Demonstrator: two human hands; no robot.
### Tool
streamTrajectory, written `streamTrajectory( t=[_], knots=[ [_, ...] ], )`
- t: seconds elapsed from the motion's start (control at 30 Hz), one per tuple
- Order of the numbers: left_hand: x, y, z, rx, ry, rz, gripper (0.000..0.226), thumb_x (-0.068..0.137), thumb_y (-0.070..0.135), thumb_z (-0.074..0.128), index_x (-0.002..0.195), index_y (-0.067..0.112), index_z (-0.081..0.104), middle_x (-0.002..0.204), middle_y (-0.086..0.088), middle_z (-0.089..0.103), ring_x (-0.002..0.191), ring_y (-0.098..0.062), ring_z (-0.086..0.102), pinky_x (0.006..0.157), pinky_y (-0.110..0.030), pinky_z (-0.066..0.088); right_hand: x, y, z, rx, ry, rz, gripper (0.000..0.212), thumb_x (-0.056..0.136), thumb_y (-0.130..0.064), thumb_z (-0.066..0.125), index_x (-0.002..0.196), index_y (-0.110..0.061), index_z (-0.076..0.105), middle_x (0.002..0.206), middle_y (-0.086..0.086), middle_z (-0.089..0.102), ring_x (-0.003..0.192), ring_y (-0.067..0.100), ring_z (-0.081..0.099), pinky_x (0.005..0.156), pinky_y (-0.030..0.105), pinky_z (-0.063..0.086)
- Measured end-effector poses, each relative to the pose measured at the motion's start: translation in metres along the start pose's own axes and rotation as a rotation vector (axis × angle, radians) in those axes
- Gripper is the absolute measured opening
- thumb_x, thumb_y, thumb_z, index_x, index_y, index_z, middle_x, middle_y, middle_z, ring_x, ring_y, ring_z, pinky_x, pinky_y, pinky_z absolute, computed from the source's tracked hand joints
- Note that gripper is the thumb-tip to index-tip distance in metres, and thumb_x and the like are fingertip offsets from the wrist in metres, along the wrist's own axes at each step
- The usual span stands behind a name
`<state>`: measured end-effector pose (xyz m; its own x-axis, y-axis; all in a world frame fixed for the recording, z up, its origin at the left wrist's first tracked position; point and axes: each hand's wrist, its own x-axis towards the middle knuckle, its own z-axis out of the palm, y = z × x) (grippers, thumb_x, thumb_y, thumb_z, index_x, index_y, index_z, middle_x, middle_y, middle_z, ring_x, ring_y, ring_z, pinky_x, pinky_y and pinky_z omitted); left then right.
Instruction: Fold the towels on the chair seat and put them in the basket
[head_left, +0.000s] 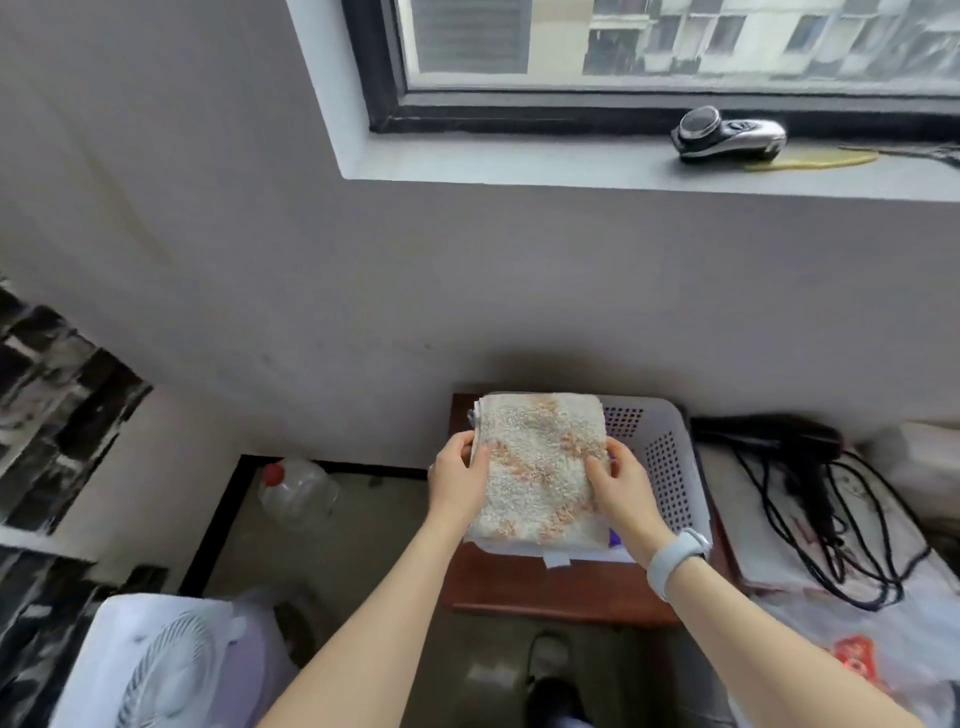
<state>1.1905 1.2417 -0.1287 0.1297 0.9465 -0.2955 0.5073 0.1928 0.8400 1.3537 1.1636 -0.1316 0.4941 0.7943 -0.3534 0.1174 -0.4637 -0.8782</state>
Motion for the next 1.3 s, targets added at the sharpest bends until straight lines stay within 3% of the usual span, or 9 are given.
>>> streamTrajectory(
  t=[0.17,0.3,0.4,0.53,0.7,0.83,1.0,1.13,1.3],
  knots=[
    [0.033,-0.018,0.035,0.025,-0.007,-0.044,0.030,0.093,0.026,0.049,0.120,0.014,0.055,0.116,-0.004,0.062,0.098,-0.010,0.054,0.077,-0.023,0.039,0.039,0.021,-0.001,-0.087,-0.015,0.021,0.042,0.095,-0.020,0.044,0.136,-0.013,0.037,0.131,0.005,0.052,0.113,0.019,0.054,0.096,0.036,0.046],
    [0.036,-0.032,0.060,0.163,0.037,-0.115,0.040,0.094,0.026,0.046,0.132,0.016,0.042,0.134,-0.005,0.049,0.120,-0.021,0.046,0.093,-0.033,0.042,0.059,0.036,-0.003,-0.303,0.007,0.108,0.048,0.092,-0.021,0.047,0.137,-0.012,0.034,0.137,0.010,0.043,0.123,0.025,0.044,0.103,0.037,0.037],
    [0.032,-0.031,0.063,0.470,0.164,0.144,0.045,0.091,0.017,0.051,0.134,0.013,0.040,0.140,-0.008,0.041,0.127,-0.025,0.037,0.096,-0.037,0.039,0.056,0.030,-0.002,-0.664,0.154,-0.163,0.048,0.086,-0.016,0.053,0.132,-0.012,0.041,0.131,0.012,0.045,0.122,0.029,0.043,0.102,0.045,0.037],
    [0.037,-0.034,0.075,0.710,0.006,0.518,0.055,0.087,0.018,0.054,0.138,0.007,0.035,0.146,-0.015,0.035,0.136,-0.031,0.031,0.105,-0.046,0.032,0.060,0.034,0.010,-0.981,0.057,-0.553,0.059,0.078,-0.007,0.059,0.134,-0.008,0.042,0.140,0.025,0.039,0.133,0.042,0.033,0.109,0.057,0.024],
    [0.058,-0.060,0.087,0.846,-0.203,0.457,0.056,0.096,0.035,0.017,0.140,0.015,-0.012,0.150,-0.006,-0.014,0.141,-0.022,-0.012,0.114,-0.036,-0.009,0.076,0.066,0.020,-1.077,-0.146,-0.403,0.057,0.092,-0.040,0.020,0.142,-0.026,-0.004,0.151,0.009,-0.017,0.140,0.030,-0.019,0.115,0.043,-0.006],
    [0.064,-0.066,0.094,0.987,-0.148,0.459,0.057,0.093,0.037,0.014,0.142,0.008,0.007,0.150,-0.013,0.003,0.141,-0.026,0.006,0.114,-0.044,0.006,0.086,0.085,0.030,-1.090,-0.159,-0.384,0.059,0.091,-0.043,0.019,0.142,-0.028,-0.007,0.151,0.009,-0.016,0.141,0.029,-0.017,0.112,0.042,-0.009],
    [0.071,-0.069,0.098,1.051,-0.192,0.407,0.059,0.091,0.040,-0.002,0.141,0.012,-0.015,0.148,-0.008,-0.024,0.137,-0.023,-0.023,0.112,-0.039,-0.016,0.095,0.086,0.031,-1.098,-0.209,-0.345,0.059,0.092,-0.044,0.017,0.137,-0.034,-0.020,0.146,0.003,-0.032,0.137,0.025,-0.030,0.112,0.041,-0.014],
    [0.066,-0.057,0.094,1.037,-0.231,0.390,0.058,0.095,0.039,0.008,0.138,0.015,-0.021,0.149,-0.006,-0.025,0.135,-0.021,-0.028,0.111,-0.036,-0.019,0.090,0.067,0.022,-1.060,-0.290,-0.301,0.061,0.094,-0.042,0.022,0.141,-0.032,-0.016,0.143,0.001,-0.035,0.134,0.022,-0.034,0.111,0.040,-0.013],
    [0.065,-0.016,0.071,0.903,-0.337,0.347,0.058,0.095,0.034,0.030,0.146,0.020,0.006,0.157,-0.002,0.003,0.144,-0.018,-0.004,0.115,-0.043,-0.003,0.089,0.021,0.011,-0.946,-0.346,-0.170,0.058,0.094,-0.030,0.033,0.146,-0.026,0.008,0.156,0.008,-0.005,0.143,0.027,-0.010,0.117,0.044,0.004]
  ],
)
